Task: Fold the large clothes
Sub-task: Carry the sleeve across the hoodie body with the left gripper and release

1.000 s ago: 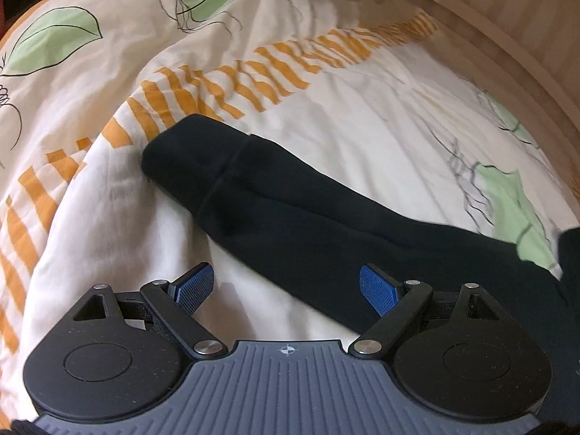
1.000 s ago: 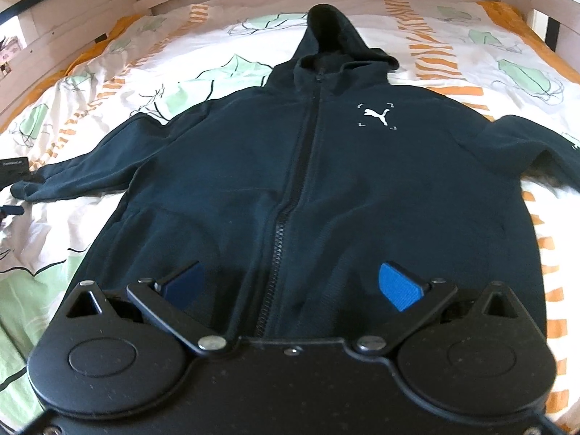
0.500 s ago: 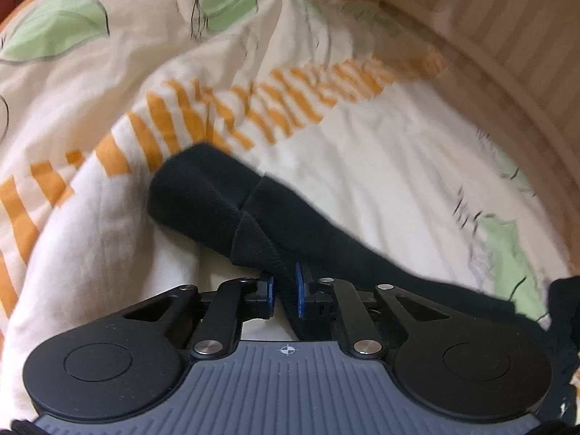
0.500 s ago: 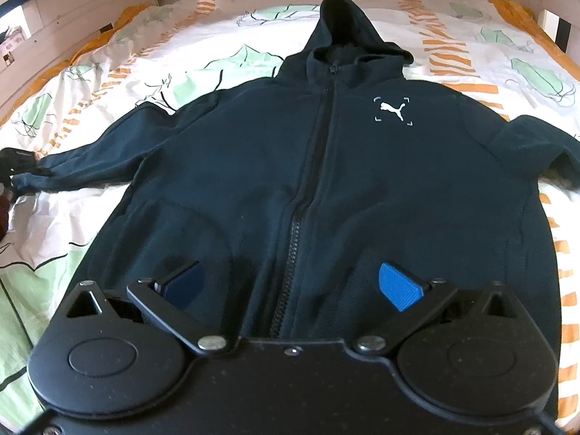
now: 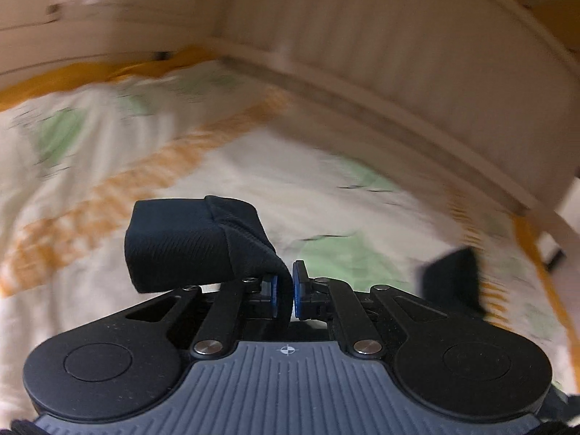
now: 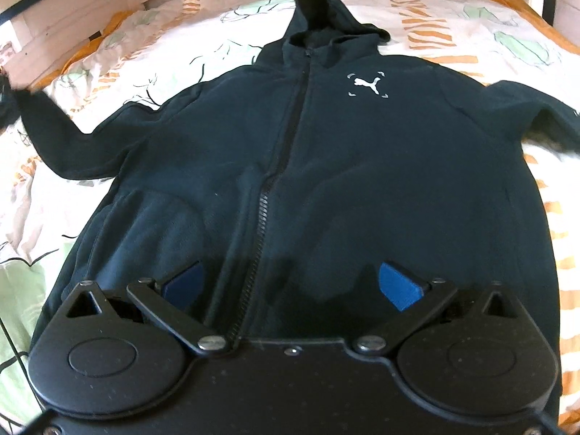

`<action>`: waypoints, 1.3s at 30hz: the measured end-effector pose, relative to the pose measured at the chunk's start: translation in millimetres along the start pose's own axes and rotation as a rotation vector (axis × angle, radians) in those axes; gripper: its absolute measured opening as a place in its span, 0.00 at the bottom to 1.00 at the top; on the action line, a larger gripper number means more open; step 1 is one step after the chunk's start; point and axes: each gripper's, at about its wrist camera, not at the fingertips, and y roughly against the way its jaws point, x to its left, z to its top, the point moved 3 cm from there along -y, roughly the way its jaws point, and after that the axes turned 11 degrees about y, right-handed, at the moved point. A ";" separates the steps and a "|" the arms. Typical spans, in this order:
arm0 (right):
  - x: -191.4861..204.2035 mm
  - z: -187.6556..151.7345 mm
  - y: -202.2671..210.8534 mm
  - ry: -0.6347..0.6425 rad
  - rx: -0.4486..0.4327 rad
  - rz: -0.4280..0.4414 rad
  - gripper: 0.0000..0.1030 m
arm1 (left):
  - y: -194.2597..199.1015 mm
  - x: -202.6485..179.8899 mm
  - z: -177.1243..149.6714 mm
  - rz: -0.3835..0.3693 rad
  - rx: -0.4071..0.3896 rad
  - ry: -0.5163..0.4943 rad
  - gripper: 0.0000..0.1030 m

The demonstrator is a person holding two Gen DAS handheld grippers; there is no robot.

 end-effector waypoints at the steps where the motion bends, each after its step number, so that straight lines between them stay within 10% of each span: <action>1: -3.3 -2.4 2.0 -0.008 -0.002 0.000 1.00 | -1.9 -16.6 -4.0 -0.031 0.010 -0.015 0.07; 10: -37.8 -19.3 18.0 -0.089 -0.013 -0.036 1.00 | -46.3 -139.1 -82.7 -0.238 0.158 -0.157 0.08; 20: -51.6 -21.8 25.5 -0.124 -0.033 -0.037 1.00 | -109.3 -176.0 -197.5 -0.245 0.351 -0.215 0.09; 28: -57.4 -19.8 26.5 -0.135 -0.032 -0.060 1.00 | -102.6 -165.7 -227.3 -0.328 0.439 -0.239 0.77; 39: -51.5 14.5 26.1 -0.080 -0.090 -0.082 1.00 | -55.0 -110.2 -206.9 -0.227 0.267 -0.346 0.81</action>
